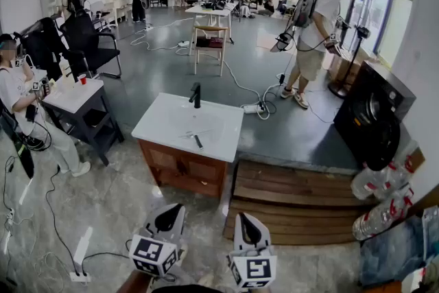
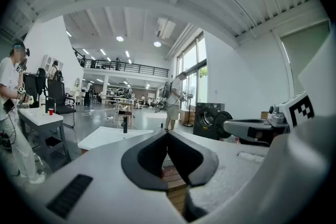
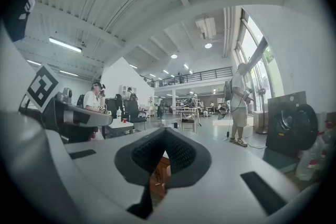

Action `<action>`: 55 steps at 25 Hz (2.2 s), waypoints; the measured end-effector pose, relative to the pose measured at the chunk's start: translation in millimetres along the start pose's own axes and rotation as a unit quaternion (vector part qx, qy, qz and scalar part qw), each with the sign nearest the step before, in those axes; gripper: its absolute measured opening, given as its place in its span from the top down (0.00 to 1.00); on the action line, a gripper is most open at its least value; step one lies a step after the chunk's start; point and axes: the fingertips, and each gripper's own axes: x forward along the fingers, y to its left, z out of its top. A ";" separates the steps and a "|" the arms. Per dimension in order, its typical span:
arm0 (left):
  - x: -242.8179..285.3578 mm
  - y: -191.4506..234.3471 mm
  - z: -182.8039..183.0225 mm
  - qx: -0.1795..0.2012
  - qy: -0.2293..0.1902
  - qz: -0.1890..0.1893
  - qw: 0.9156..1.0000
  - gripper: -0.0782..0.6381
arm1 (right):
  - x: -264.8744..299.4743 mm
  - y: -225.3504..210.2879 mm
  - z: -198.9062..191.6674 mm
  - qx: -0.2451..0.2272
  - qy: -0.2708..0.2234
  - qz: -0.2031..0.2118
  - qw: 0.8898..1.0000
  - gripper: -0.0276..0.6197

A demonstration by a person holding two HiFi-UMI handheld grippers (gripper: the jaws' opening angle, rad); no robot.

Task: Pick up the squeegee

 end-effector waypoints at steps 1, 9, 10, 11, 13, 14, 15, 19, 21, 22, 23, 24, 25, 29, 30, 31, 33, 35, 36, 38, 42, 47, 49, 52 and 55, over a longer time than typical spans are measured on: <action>0.7 -0.4 0.6 0.000 -0.001 0.000 1.000 0.89 | -0.1 -1.4 -2.5 0.000 0.005 -0.001 1.000 0.96; 5.0 -1.9 0.3 0.001 0.000 0.003 1.000 0.89 | 3.2 -4.5 0.4 0.001 -0.001 0.002 1.000 0.96; 5.9 -2.0 -0.1 0.001 0.000 0.004 1.000 0.89 | 3.7 -5.7 0.7 0.001 -0.002 0.002 1.000 0.96; 7.1 -2.0 -0.5 0.001 0.000 0.005 1.000 0.89 | 4.5 -6.8 0.9 0.001 -0.002 0.003 1.000 0.96; 9.7 -1.3 -1.1 0.001 0.001 0.007 1.000 0.89 | 7.1 -8.1 0.6 0.002 -0.004 0.007 1.000 0.96; 11.0 -0.5 -1.0 0.001 0.000 0.008 1.000 0.89 | 8.9 -8.6 0.0 0.002 -0.004 0.009 1.000 0.96; 12.6 0.5 -0.5 0.001 0.000 0.009 1.000 0.89 | 10.9 -9.4 -0.3 0.002 -0.003 0.010 1.000 0.96; 25.5 6.0 0.7 0.000 0.000 0.013 1.000 0.89 | 23.5 -14.4 -1.5 -0.001 -0.001 0.012 1.000 0.96; 36.1 10.1 1.3 -0.002 0.001 0.013 1.000 0.89 | 33.1 -18.7 -5.1 -0.002 0.003 0.015 1.000 0.96; 42.5 12.2 1.9 -0.003 0.001 0.012 1.000 0.89 | 38.4 -22.1 -6.5 -0.001 0.004 0.014 1.000 0.96; 49.4 14.4 2.4 -0.004 0.002 0.011 1.000 0.89 | 43.9 -26.1 -7.7 0.000 0.004 0.012 1.000 0.96; 56.6 16.9 2.7 -0.004 0.003 0.010 1.000 0.89 | 49.5 -30.4 -9.1 0.001 0.006 0.009 1.000 0.96; 63.8 19.7 2.9 -0.004 0.004 0.008 1.000 0.89 | 55.4 -34.7 -11.0 0.001 0.010 0.005 1.000 0.96; 95.0 34.6 3.7 0.000 0.008 0.001 1.000 0.89 | 85.4 -49.1 -12.0 0.006 0.014 -0.006 1.000 0.96; 103.4 39.9 3.9 0.001 0.009 -0.001 1.000 0.89 | 94.6 -52.1 -11.9 0.007 0.014 -0.008 1.000 0.96; 112.0 45.6 4.7 -0.001 0.011 -0.001 1.000 0.89 | 104.0 -55.0 -12.6 0.007 0.019 -0.010 1.000 0.96; 130.1 58.5 8.5 -0.004 0.017 -0.002 1.000 0.89 | 124.4 -59.2 -11.8 0.009 0.028 -0.014 0.999 0.96; 148.2 73.5 13.9 -0.005 0.021 -0.005 1.000 0.89 | 145.7 -61.4 -9.5 0.009 0.033 -0.017 0.999 0.96; 157.5 81.5 16.6 -0.005 0.021 -0.008 1.000 0.89 | 156.2 -62.4 -9.8 0.006 0.039 -0.018 0.999 0.96; 176.8 97.7 21.7 -0.006 0.023 -0.011 1.000 0.89 | 179.3 -64.6 -8.4 -0.001 0.048 -0.020 0.999 0.96; 213.0 124.6 28.1 -0.010 0.029 -0.019 0.999 0.89 | 226.3 -70.4 2.0 0.006 0.044 -0.029 0.999 0.96; 248.0 159.7 32.7 -0.015 0.037 -0.026 0.999 0.89 | 277.5 -66.6 -1.6 0.005 0.054 -0.030 0.998 0.96; 259.1 172.6 33.8 -0.016 0.038 -0.028 0.999 0.89 | 294.6 -64.5 -7.7 0.005 0.058 -0.026 0.998 0.96; 273.6 192.9 32.6 -0.021 0.042 -0.027 0.999 0.89 | 321.0 -61.3 -7.0 0.011 0.051 -0.025 0.998 0.96; 285.6 212.0 30.6 -0.027 0.045 -0.027 0.998 0.89 | 345.3 -58.2 -7.2 0.013 0.039 -0.024 0.999 0.96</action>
